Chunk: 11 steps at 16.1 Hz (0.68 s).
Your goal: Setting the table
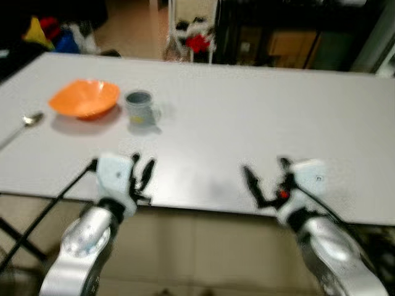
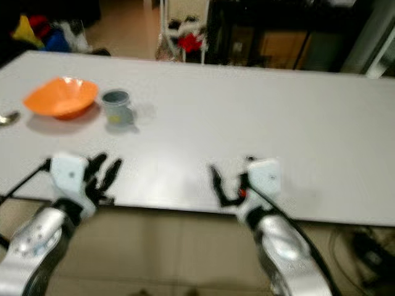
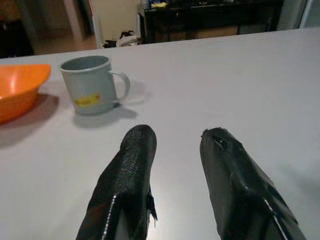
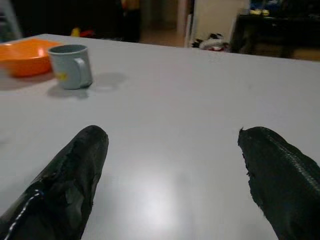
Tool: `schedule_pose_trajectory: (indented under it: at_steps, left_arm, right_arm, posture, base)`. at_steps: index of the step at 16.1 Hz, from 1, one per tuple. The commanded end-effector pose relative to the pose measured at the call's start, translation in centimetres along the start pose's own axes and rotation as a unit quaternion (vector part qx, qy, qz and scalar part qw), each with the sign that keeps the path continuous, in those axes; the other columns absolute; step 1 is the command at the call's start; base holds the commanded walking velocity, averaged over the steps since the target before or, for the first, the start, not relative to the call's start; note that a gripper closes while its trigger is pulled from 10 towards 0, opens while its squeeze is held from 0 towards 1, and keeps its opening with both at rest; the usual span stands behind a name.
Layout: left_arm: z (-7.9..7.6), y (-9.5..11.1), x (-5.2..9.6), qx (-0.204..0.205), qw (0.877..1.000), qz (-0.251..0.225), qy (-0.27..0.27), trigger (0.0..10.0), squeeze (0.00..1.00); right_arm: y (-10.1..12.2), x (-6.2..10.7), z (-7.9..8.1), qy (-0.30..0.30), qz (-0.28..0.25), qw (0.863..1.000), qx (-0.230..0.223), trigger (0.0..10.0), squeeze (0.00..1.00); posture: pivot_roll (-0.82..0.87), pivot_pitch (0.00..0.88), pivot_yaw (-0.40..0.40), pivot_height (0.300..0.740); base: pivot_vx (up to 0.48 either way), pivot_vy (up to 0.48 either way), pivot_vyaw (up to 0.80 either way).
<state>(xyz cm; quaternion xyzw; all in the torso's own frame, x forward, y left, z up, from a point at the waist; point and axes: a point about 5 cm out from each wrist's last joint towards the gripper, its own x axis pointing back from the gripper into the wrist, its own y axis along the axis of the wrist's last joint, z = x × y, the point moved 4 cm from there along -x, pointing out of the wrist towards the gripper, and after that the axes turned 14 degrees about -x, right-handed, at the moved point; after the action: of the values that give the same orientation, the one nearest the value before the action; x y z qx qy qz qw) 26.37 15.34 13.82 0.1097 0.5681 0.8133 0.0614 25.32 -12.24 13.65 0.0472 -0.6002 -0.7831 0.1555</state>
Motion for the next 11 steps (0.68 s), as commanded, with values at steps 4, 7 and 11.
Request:
schedule_pose_trajectory:
  at_steps: [4, 7, 11]
  left_arm:
    - [-0.6, 0.3, -0.4, -0.003, 1.0, -0.009, -0.012, 10.0, 0.0]
    - [-0.3, 0.0, -0.3, -0.007, 1.0, -0.004, -0.006, 10.0, 0.0]
    - [0.0, 0.6, -0.7, -0.021, 1.0, -0.013, 0.0, 10.0, 0.0]
  right_arm:
    - [0.0, 0.1, 0.0, 0.009, -0.002, 1.0, -0.007, 10.0, 0.0]
    - [0.1, 0.0, 0.8, 0.042, 0.002, 0.999, -0.016, 10.0, 0.0]
    - [-0.4, 0.2, 1.8, 0.076, 0.013, 0.997, -0.028, 10.0, 0.0]
  posture:
    - [0.14, 0.0, 0.027, 0.727]
    - [0.14, 0.0, 0.028, 0.727]
    - [0.15, 0.0, 0.035, 0.727]
  base:
    - [0.0, 0.0, 0.77]
    - [0.0, 0.0, 0.8]
    - [0.0, 0.0, 0.8]
